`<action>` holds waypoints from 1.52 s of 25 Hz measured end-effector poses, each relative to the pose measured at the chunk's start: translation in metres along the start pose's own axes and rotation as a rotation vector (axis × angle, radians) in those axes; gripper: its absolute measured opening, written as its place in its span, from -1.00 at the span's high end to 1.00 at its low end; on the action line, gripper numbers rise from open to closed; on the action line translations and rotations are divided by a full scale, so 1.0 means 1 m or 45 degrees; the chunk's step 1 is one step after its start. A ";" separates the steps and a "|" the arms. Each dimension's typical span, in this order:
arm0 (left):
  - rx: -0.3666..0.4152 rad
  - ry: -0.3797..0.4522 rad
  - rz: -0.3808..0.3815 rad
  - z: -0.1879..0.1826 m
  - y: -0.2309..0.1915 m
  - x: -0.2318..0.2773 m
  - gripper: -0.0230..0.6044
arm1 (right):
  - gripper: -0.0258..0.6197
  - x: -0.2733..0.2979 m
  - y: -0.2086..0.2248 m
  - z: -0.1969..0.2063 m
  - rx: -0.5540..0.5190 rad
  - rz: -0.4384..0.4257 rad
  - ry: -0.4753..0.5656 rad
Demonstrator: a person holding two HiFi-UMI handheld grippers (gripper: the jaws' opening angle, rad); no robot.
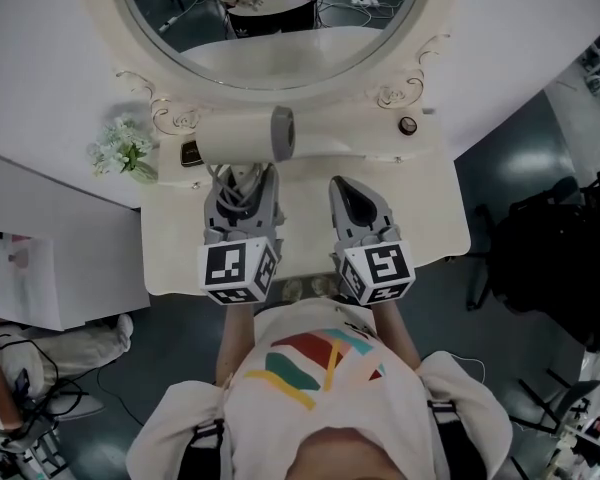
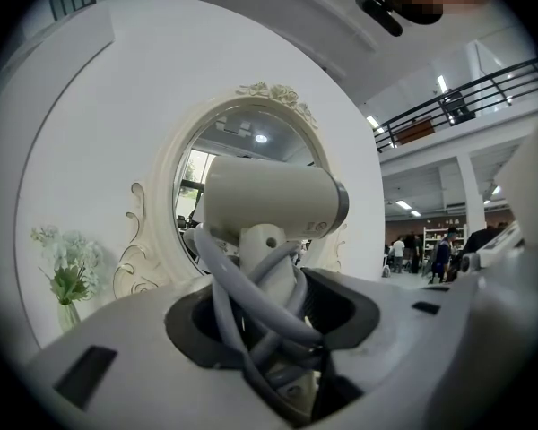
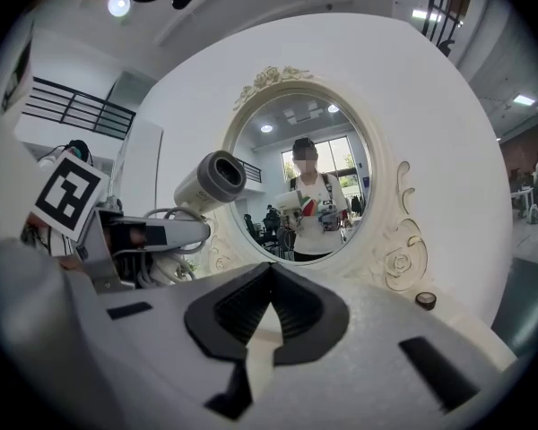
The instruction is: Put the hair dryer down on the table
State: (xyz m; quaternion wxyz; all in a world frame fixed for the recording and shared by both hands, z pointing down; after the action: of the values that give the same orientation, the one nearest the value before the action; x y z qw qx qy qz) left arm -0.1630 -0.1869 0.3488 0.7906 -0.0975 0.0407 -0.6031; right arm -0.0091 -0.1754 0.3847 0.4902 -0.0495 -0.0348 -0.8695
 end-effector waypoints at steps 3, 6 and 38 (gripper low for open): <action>0.000 -0.001 0.003 0.001 0.000 0.001 0.33 | 0.92 0.002 0.001 0.000 0.000 0.004 0.001; -0.004 -0.011 -0.002 0.004 -0.003 0.002 0.33 | 0.92 0.004 0.000 0.001 -0.002 0.003 -0.002; -0.066 -0.303 -0.142 0.078 -0.052 0.022 0.33 | 0.92 0.031 -0.035 0.020 -0.074 -0.155 -0.064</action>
State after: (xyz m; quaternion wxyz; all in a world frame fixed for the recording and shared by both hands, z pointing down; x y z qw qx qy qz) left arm -0.1917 -0.2125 0.4370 0.7524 -0.1908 -0.0431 -0.6290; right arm -0.0539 -0.1819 0.4077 0.4336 -0.0833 -0.0249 -0.8969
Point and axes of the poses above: the fingertips, and each gripper's own axes: x forward along the fingers, y to its right, z out of its underside, the point moved 4 cm from there along -x, backward along the fingers, and after that the axes turned 5 degrees about -x, right-handed, at the moved point
